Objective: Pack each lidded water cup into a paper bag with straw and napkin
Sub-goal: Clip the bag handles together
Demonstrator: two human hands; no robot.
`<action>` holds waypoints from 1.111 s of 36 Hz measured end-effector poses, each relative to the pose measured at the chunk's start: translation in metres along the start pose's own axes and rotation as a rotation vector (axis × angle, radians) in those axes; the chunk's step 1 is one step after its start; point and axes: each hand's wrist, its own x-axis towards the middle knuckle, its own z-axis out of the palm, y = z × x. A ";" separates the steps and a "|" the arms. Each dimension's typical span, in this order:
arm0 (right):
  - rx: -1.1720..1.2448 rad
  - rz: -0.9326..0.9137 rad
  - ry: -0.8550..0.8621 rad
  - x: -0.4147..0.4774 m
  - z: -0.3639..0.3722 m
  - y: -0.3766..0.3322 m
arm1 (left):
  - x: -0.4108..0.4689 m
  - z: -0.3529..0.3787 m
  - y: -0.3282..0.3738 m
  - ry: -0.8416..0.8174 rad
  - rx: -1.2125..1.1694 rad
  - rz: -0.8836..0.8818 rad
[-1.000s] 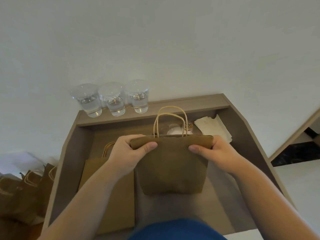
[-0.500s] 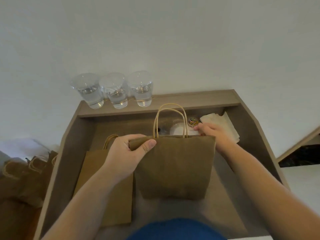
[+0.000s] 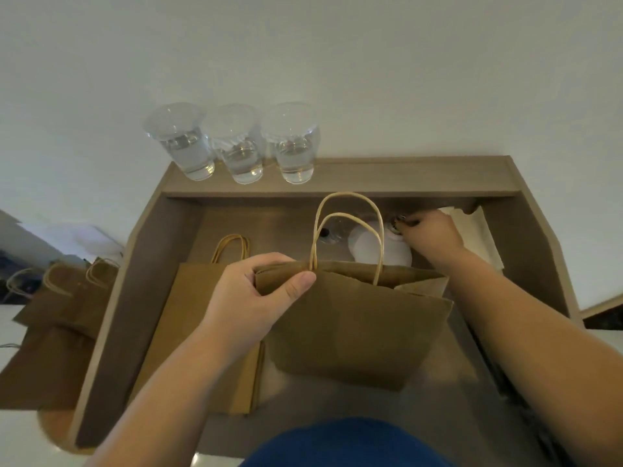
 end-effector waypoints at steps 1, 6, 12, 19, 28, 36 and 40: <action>-0.011 0.009 -0.009 0.004 0.001 -0.001 | 0.000 0.000 0.000 0.010 0.008 0.001; -0.086 -0.003 -0.041 0.020 0.002 -0.004 | -0.001 0.001 -0.002 0.037 0.041 -0.028; 0.000 -0.022 0.011 0.021 0.010 0.001 | -0.002 0.002 -0.003 0.084 0.056 -0.044; 0.180 -0.014 0.035 0.018 0.014 0.002 | -0.004 0.000 -0.003 0.055 0.014 -0.034; 0.348 0.002 0.103 0.007 0.010 0.001 | -0.007 -0.006 -0.004 -0.003 0.035 -0.020; 0.518 0.076 0.118 -0.059 -0.028 -0.016 | -0.002 -0.022 0.006 -0.141 0.142 0.146; 0.680 0.035 0.021 -0.120 -0.065 -0.046 | 0.003 -0.030 0.015 -0.139 0.162 0.260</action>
